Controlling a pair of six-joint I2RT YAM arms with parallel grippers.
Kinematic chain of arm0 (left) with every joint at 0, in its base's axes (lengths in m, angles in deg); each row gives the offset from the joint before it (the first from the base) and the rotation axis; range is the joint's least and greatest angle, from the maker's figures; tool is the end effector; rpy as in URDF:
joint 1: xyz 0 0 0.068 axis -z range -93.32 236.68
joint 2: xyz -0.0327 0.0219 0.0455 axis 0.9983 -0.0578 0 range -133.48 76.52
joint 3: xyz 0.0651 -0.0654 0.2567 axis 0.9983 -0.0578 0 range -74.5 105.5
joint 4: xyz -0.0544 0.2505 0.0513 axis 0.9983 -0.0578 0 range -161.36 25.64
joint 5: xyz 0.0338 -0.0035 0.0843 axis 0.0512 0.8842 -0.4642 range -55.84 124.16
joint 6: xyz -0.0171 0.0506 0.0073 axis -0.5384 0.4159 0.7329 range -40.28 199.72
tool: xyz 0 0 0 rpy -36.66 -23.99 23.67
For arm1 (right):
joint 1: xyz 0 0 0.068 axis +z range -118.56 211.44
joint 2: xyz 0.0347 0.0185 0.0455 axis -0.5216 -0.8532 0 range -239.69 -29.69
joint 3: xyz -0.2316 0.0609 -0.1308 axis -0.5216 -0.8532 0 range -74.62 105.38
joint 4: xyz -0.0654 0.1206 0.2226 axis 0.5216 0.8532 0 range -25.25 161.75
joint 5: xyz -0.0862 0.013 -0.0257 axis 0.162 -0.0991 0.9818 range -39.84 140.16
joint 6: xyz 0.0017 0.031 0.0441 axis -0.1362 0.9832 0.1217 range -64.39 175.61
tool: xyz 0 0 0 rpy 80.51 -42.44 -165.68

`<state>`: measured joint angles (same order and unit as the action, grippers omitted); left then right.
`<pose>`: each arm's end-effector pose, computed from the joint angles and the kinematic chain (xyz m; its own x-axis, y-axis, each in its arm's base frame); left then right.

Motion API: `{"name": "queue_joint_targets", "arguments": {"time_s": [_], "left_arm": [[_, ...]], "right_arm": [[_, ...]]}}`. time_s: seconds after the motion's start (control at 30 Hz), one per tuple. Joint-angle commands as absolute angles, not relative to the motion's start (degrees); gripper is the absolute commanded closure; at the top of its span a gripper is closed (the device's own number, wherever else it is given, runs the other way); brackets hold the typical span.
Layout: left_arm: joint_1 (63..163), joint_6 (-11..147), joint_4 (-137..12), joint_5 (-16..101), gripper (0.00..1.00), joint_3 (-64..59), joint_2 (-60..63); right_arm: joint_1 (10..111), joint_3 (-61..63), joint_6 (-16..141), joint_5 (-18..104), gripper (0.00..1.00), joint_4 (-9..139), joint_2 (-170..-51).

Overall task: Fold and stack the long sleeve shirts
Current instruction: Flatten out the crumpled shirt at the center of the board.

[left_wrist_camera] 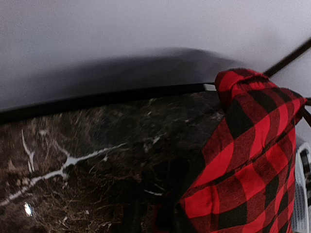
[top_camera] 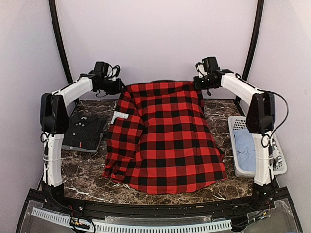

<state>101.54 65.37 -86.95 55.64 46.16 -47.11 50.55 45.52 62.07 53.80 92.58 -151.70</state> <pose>0.4901 -0.1435 0.3343 -0.5422 -0.0949 -0.8348 0.4370 0.8168 -0.3767 0.4750 0.1621 0.3351 -0.4961 -0.0532 -0.8666 -0.2202 0.9732 0.0664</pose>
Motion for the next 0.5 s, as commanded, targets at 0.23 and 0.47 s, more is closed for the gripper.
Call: {"name": "queue_joint_targets", "arguments": {"time_s": [0.23, 0.47], "left_arm": [[96.9, 54.7, -96.4, 53.0, 0.22, 48.2, -48.0], [98.3, 50.3, -84.8, 54.0, 0.24, 9.8, -25.5]], "right_arm": [[50.2, 37.1, 70.0, 52.3, 0.32, 95.2, -149.1], [58.0, 13.2, 74.5, 46.5, 0.38, 84.5, -135.2]]}}
